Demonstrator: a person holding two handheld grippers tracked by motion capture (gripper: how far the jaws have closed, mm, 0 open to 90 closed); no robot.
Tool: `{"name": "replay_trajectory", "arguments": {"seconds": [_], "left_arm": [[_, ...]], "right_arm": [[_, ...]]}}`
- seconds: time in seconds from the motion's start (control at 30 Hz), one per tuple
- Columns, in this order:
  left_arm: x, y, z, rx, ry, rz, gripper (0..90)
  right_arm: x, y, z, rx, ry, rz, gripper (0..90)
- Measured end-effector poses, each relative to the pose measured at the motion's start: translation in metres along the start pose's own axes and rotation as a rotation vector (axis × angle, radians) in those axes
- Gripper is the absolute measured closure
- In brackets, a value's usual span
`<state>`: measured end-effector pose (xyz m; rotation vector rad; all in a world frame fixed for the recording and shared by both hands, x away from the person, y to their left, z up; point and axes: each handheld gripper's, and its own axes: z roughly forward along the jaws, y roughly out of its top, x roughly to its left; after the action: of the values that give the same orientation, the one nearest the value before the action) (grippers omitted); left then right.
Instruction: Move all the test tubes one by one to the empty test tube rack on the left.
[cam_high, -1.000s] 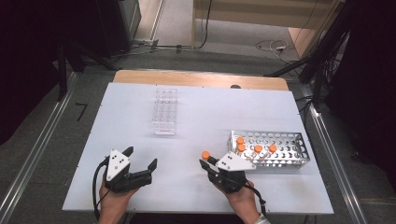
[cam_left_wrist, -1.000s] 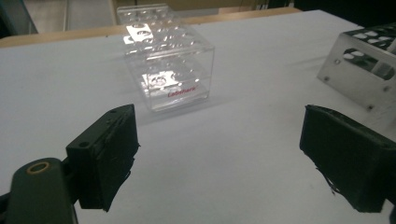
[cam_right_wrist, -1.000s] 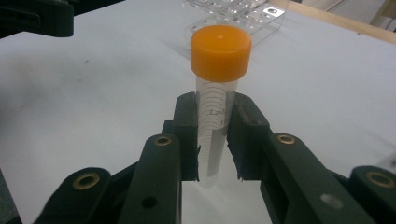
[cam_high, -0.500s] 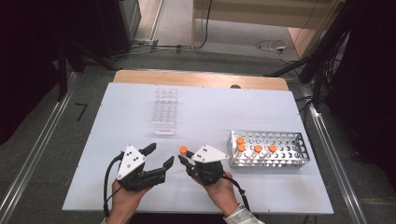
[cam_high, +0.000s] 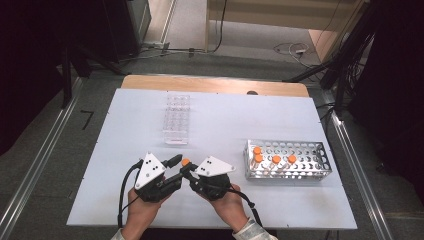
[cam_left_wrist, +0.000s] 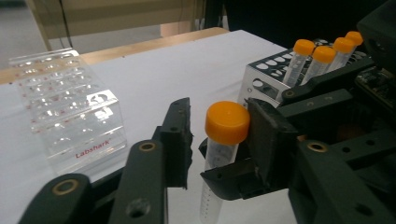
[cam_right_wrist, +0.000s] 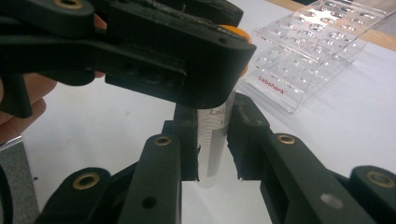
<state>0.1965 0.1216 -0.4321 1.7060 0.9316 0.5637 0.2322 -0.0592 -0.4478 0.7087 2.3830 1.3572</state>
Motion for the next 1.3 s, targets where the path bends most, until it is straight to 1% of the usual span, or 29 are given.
{"name": "replay_trajectory", "arguments": {"seconds": [0.1,0.23,0.53,0.6,0.7,0.73,0.8,0.83,0.9,0.93,1.0,1.03,1.07,1.1,1.13,1.17,1.2,1.23,1.3], "left_arm": [[-0.001,0.000,0.001,0.004,0.002,0.005,65.9],[-0.002,0.000,0.003,0.007,-0.004,0.010,68.6],[-0.003,0.000,0.006,0.015,-0.006,0.012,70.0],[-0.003,0.000,0.006,0.017,-0.006,0.008,70.0],[-0.002,0.001,0.006,0.019,-0.004,0.003,70.1],[-0.002,0.001,0.006,0.019,-0.004,0.003,70.0],[-0.001,0.001,0.007,0.016,-0.004,-0.005,70.0],[-0.001,0.001,0.007,0.016,-0.005,-0.007,70.0],[0.001,0.001,0.007,0.015,-0.005,-0.014,70.0],[0.001,0.001,0.007,0.015,-0.005,-0.014,70.0],[0.002,0.002,0.007,0.015,-0.007,-0.021,70.0],[0.003,0.002,0.007,0.014,-0.006,-0.025,70.1],[0.004,0.003,0.006,0.013,-0.009,-0.030,70.1],[0.005,0.004,0.006,0.010,-0.010,-0.035,70.1],[0.006,0.005,0.006,0.009,-0.010,-0.038,70.1],[0.007,0.006,0.006,0.006,-0.011,-0.042,70.1],[0.007,0.007,0.006,0.004,-0.009,-0.044,70.1],[0.008,0.009,0.006,0.002,-0.007,-0.045,70.1],[0.008,0.012,0.006,-0.002,-0.006,-0.045,70.1]], "right_arm": [[-0.001,0.000,0.001,0.002,-0.002,-0.001,71.8],[-0.001,0.000,0.001,0.005,-0.003,0.000,71.8],[-0.004,-0.001,-0.001,0.009,-0.003,0.008,70.6],[-0.005,-0.002,-0.001,0.014,0.009,0.012,64.9],[-0.008,-0.004,-0.001,0.019,0.024,0.021,53.6],[-0.008,-0.004,-0.001,0.019,0.024,0.021,53.6],[-0.011,-0.005,-0.004,0.023,0.029,0.033,48.0],[-0.011,-0.005,-0.004,0.023,0.029,0.033,48.0],[-0.015,-0.008,-0.008,0.030,0.024,0.042,43.1],[-0.015,-0.008,-0.008,0.030,0.024,0.042,43.1],[-0.017,-0.011,-0.014,0.031,0.019,0.047,40.5],[-0.019,-0.015,-0.020,0.033,0.013,0.050,36.5],[-0.020,-0.017,-0.023,0.038,0.007,0.054,34.8],[-0.020,-0.017,-0.023,0.038,0.007,0.054,34.8],[-0.020,-0.020,-0.027,0.040,0.004,0.054,33.9],[-0.021,-0.023,-0.032,0.043,0.004,0.054,33.5],[-0.021,-0.030,-0.041,0.051,0.001,0.052,31.7],[-0.021,-0.030,-0.041,0.051,0.001,0.052,31.7],[-0.021,-0.038,-0.052,0.059,-0.003,0.052,30.6]]}}
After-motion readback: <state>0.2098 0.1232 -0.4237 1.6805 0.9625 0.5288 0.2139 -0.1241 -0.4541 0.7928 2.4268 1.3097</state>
